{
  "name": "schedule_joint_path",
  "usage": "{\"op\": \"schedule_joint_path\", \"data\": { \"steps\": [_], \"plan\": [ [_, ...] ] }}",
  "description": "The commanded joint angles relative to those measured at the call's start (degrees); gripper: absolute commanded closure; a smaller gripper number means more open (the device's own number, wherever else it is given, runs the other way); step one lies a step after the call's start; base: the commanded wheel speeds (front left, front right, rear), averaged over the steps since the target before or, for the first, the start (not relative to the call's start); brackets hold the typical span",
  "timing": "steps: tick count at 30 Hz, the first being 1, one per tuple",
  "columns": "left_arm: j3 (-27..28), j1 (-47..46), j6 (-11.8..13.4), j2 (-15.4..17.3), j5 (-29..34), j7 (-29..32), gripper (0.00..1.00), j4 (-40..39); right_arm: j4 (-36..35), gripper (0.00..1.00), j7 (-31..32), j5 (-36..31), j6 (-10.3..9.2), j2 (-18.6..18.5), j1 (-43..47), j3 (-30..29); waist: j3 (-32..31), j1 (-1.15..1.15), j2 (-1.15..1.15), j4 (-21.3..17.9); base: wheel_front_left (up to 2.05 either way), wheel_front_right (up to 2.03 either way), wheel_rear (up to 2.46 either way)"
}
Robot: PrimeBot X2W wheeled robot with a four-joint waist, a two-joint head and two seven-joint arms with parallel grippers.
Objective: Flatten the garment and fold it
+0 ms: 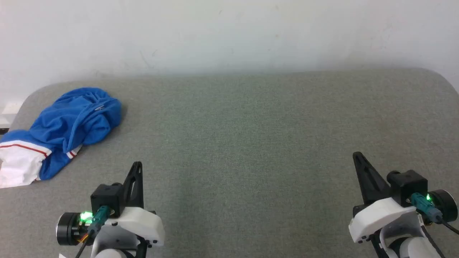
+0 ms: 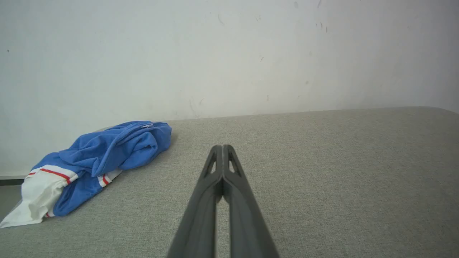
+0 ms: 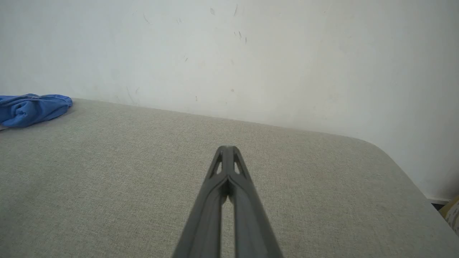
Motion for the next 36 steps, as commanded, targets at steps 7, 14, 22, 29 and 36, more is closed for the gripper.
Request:
{"op": "schedule_joint_path", "data": {
  "steps": [7, 14, 22, 29, 36],
  "plan": [
    [0.24, 0.13, -0.46, -0.30, 0.37, 0.01, 1.00, 0.18, -0.39, 1.00, 0.03, -0.43, -0.12, 0.24, 0.63, -0.04, 0.00, 0.00, 0.00, 0.00, 0.00, 0.00, 0.00],
    [-0.05, 0.00, 0.02, 0.03, -0.03, -0.01, 0.00, -0.03, 0.12, 0.00, -0.01, 0.03, 0.00, -0.07, -0.02, -0.01, 0.00, 0.00, 0.00, 0.00, 0.00, 0.00, 0.00],
    [-0.34, 0.23, 0.09, 0.01, -0.36, -0.93, 0.00, -0.11, 0.62, 0.00, -0.93, 0.85, -0.01, -0.05, 0.02, -1.02, 0.10, 0.00, 0.00, 0.03, 0.00, 0.00, 0.00],
    [-0.62, 0.39, 0.25, -0.01, -0.74, -1.77, 0.00, -0.20, 1.10, 0.00, -1.77, 1.41, -0.01, -0.03, -0.10, -1.93, 0.29, 0.00, 0.00, 0.25, 0.00, 0.00, 0.00],
    [-0.86, 0.48, 0.52, -0.03, -1.16, -2.61, 0.00, -0.42, 1.33, 0.00, -2.60, 1.62, -0.02, -0.01, -0.10, -2.74, 0.43, 0.00, 0.00, 1.01, 0.00, 0.00, 0.00]
  ]
}}
